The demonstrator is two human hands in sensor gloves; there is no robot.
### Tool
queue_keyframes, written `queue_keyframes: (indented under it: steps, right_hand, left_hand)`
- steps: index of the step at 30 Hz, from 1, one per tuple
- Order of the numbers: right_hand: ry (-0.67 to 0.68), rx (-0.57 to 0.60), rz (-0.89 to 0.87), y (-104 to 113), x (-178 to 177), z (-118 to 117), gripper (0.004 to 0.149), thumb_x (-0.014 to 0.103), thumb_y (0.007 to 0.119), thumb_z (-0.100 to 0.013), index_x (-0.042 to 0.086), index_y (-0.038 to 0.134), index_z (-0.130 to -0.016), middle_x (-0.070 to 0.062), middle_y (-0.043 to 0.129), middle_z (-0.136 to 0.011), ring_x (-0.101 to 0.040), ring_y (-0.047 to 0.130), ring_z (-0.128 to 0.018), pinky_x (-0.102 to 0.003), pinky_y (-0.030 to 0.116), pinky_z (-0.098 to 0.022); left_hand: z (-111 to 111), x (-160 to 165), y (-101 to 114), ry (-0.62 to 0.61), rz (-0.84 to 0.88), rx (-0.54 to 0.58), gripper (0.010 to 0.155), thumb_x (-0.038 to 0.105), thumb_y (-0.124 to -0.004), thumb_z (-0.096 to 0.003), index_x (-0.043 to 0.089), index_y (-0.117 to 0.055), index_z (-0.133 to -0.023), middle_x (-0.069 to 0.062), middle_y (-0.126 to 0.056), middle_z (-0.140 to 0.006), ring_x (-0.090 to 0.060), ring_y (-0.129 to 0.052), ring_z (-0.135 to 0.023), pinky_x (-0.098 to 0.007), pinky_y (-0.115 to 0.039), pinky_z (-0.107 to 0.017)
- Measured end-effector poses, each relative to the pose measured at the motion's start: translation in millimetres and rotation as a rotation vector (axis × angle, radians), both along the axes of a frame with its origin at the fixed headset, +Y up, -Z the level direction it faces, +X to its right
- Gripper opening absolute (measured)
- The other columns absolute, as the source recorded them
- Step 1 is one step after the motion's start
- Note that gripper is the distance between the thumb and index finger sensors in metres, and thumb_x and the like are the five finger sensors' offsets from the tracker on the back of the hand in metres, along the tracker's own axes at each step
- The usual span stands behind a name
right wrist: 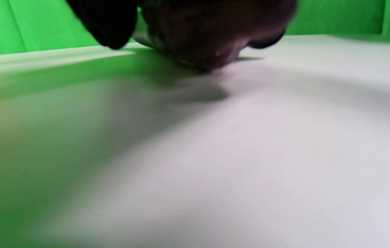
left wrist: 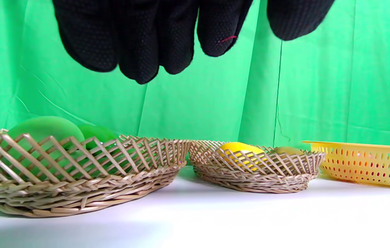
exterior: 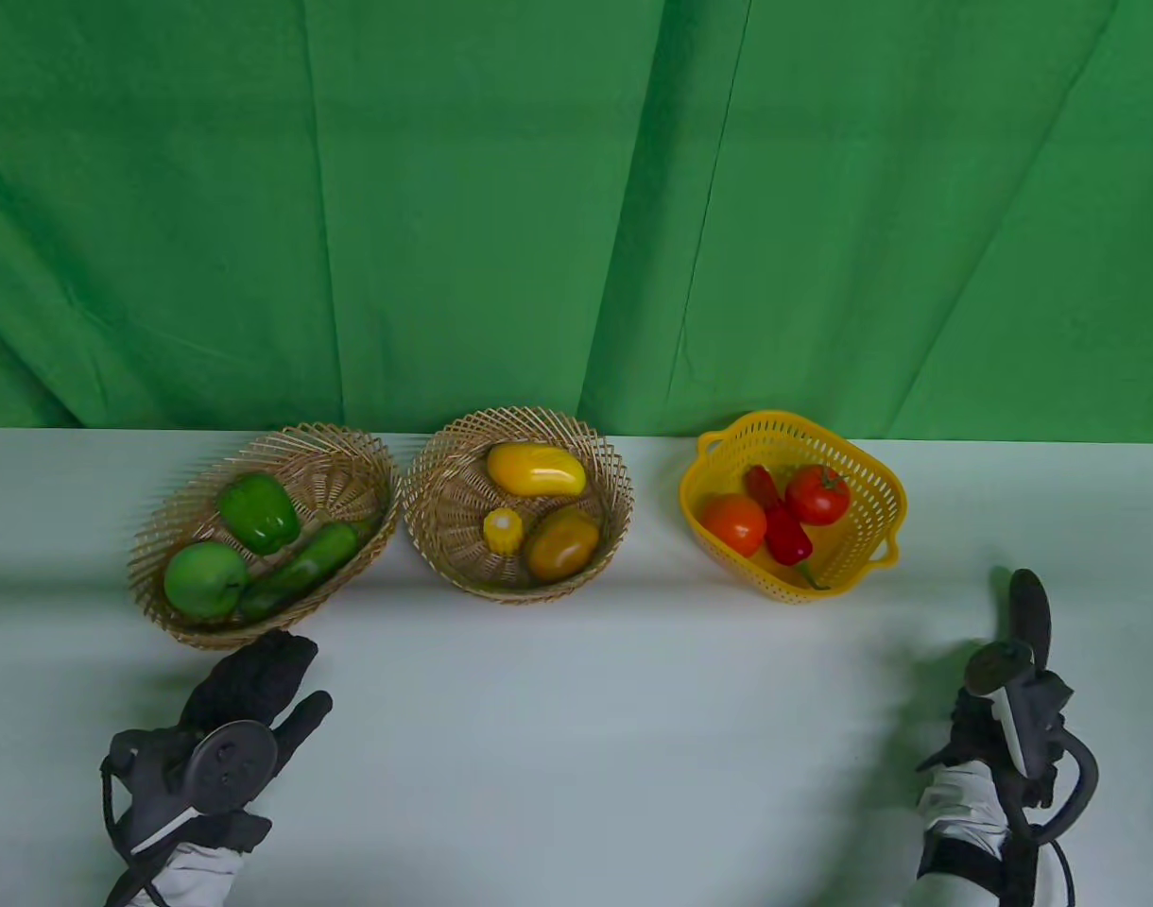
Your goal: Place 10 objects into 3 containers, with green background
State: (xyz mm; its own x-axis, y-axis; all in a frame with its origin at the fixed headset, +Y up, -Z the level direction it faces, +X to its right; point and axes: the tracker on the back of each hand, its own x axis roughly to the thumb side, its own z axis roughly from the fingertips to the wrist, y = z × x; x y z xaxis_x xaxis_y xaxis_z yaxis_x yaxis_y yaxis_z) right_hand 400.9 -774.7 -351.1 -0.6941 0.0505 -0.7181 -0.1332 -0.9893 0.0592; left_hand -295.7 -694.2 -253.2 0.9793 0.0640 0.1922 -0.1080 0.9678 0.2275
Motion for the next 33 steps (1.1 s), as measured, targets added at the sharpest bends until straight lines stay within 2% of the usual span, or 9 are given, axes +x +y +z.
queue_keyframes:
  steps: [8, 13, 25, 33]
  right_hand:
    - [-0.005, 0.011, 0.032, 0, 3, -6, 0.061, 0.025, 0.073, -0.059, 0.024, 0.037, -0.108, -0.024, 0.04, -0.114, -0.044, 0.072, -0.088, -0.05, 0.067, -0.07]
    - [-0.024, 0.068, 0.023, 3, 3, -7, 0.06, 0.025, 0.072, -0.059, 0.022, 0.038, -0.109, -0.026, 0.042, -0.114, -0.045, 0.072, -0.086, -0.05, 0.068, -0.068]
    - [0.013, 0.11, 0.025, 15, -11, -17, 0.06, 0.024, 0.07, -0.06, 0.021, 0.039, -0.11, -0.027, 0.042, -0.114, -0.047, 0.07, -0.086, -0.051, 0.067, -0.067]
    - [0.062, 0.2, 0.01, 36, -29, -26, 0.06, 0.024, 0.068, -0.06, 0.02, 0.038, -0.111, -0.028, 0.04, -0.114, -0.048, 0.068, -0.087, -0.052, 0.067, -0.067]
  left_hand:
    - [0, 0, 0, 0.007, 0.0, 0.0, 0.064, 0.059, -0.062, -0.056, 0.027, -0.061, -0.111, -0.012, -0.075, -0.111, -0.037, -0.085, -0.096, -0.054, -0.076, -0.063]
    - [-1, -1, 0, 0.007, 0.0, -0.001, 0.064, 0.059, -0.062, -0.0561, 0.027, -0.061, -0.111, -0.012, -0.075, -0.111, -0.037, -0.085, -0.096, -0.054, -0.076, -0.063]
    - [0, -3, 0, 0.01, 0.006, 0.015, 0.064, 0.059, -0.062, -0.056, 0.027, -0.061, -0.111, -0.012, -0.075, -0.111, -0.037, -0.085, -0.096, -0.054, -0.076, -0.063]
    - [1, -4, 1, 0.007, 0.011, 0.032, 0.064, 0.059, -0.062, -0.0559, 0.027, -0.061, -0.111, -0.012, -0.075, -0.111, -0.037, -0.085, -0.096, -0.054, -0.076, -0.063]
